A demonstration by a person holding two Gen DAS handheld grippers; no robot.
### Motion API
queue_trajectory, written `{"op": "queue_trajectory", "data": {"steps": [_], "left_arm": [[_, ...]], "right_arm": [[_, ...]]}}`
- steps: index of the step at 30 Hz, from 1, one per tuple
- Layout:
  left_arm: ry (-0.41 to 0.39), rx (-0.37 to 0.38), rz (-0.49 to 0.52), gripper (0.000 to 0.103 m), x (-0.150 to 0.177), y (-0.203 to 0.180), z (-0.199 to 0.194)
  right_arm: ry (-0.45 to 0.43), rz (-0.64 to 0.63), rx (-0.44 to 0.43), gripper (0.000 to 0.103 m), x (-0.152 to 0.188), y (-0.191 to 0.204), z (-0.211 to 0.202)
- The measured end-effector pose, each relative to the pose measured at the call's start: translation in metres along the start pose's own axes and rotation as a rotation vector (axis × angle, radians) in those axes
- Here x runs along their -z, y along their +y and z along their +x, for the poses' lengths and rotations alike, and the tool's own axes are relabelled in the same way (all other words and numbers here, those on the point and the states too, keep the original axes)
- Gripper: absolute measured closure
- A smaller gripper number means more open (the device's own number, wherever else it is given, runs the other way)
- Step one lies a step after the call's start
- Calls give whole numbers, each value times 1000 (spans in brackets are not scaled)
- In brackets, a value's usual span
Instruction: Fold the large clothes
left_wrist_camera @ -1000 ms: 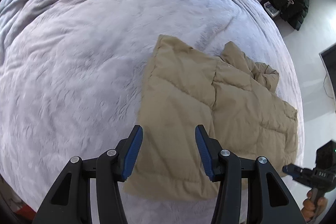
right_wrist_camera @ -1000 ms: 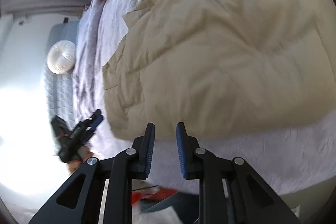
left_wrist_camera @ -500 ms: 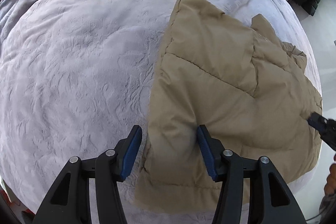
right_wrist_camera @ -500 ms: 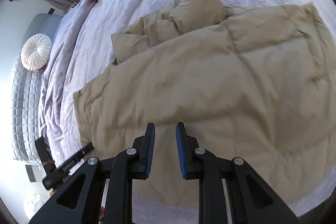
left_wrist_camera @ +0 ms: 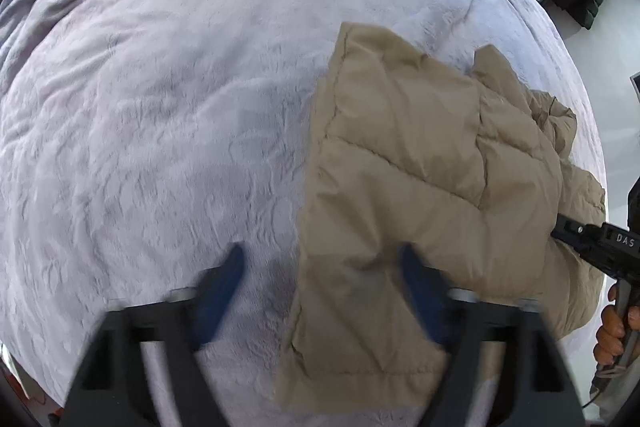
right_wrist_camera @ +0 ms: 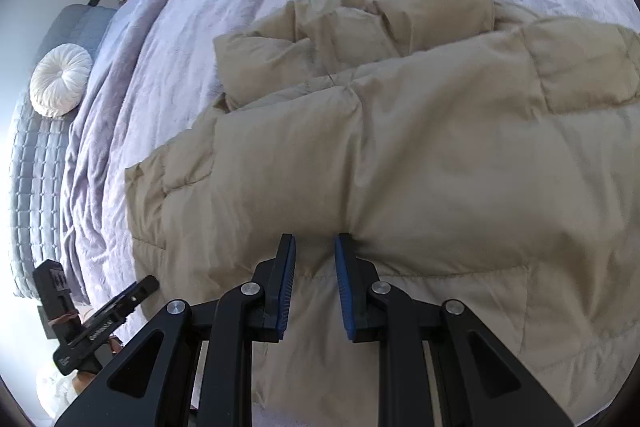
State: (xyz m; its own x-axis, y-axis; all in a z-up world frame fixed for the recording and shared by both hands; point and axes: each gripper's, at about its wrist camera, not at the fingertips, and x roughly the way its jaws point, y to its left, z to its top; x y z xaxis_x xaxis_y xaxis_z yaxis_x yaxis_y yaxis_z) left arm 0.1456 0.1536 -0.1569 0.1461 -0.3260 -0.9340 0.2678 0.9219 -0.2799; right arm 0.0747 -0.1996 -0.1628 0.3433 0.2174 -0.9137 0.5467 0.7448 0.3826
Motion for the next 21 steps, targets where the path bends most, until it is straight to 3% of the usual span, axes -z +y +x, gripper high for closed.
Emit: {"op": "queue_trajectory", "data": {"steps": [5,8,13,17,21], "left_arm": [[-4,21,37,16,-7,-1,2],[19,81,67,16,-16,-1,12],[127,256,27,16,-31,17,43],[223,460,24,16,-39,19,67],[293,519,102,16,-39,-1,89]], "right_arm": [[2,3,18,81,5,0,6],[2,3,22,81,7,-1,7],[-1,-1,28,81,10,-2,9],[-4,-3,28,81,10,-2,13],[-5,-5,27,81,8,-2,19]]}}
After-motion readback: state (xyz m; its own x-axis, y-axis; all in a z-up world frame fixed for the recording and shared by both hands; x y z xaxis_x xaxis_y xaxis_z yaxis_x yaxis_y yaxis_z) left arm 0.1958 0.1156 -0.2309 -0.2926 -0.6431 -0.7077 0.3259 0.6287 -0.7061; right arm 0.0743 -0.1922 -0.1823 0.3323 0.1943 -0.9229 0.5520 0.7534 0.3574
